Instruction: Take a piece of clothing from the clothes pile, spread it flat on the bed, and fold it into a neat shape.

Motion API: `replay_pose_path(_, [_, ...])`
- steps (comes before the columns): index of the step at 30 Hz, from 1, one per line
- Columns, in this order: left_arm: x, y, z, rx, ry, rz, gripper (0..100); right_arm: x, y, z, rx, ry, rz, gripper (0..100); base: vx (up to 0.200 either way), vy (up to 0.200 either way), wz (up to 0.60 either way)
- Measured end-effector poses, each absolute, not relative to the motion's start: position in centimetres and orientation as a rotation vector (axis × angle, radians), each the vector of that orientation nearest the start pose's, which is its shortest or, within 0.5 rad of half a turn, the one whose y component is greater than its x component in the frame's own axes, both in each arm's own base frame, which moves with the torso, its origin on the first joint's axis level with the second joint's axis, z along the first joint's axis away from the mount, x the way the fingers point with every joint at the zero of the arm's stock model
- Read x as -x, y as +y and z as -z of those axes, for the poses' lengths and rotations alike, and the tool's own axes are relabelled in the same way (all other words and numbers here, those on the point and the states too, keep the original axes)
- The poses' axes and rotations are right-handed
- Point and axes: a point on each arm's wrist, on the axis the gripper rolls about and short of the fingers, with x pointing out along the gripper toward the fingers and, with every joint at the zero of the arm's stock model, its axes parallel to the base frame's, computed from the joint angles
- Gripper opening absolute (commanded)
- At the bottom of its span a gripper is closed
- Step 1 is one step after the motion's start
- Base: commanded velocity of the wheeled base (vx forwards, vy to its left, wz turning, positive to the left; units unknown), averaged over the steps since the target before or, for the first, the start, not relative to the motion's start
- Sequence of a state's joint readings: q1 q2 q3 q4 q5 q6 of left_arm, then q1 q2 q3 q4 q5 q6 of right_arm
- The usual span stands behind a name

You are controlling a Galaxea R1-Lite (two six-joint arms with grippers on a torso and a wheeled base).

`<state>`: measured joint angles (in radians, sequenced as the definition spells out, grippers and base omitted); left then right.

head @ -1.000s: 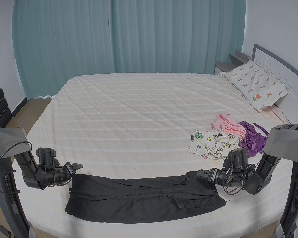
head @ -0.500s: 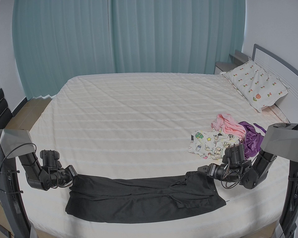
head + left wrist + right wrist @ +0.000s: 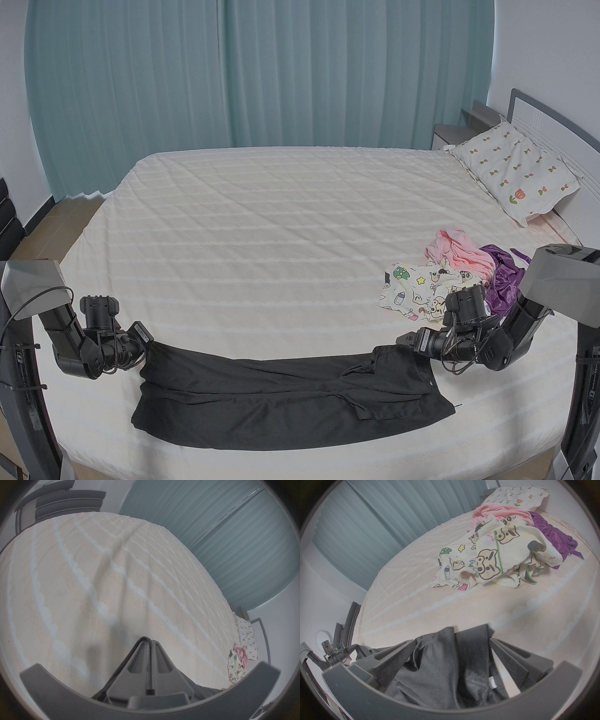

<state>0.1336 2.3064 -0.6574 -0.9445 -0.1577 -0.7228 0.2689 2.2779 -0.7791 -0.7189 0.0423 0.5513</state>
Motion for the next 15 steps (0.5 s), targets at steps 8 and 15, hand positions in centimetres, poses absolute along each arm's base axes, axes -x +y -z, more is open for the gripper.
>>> replay_pose_path(8, [-33.85,4.19,2.41,0.804,0.678,-0.235,0,-34.70,9.05,1.69,-0.422,0.835,-0.064,100,0.000,0.000,0.00])
replay_pose_path(15, [-33.89,4.21,2.38,0.805,0.676,-0.235,0,-35.03,9.29,2.20,-0.396,0.840,-0.077,100,0.000,0.000,0.00])
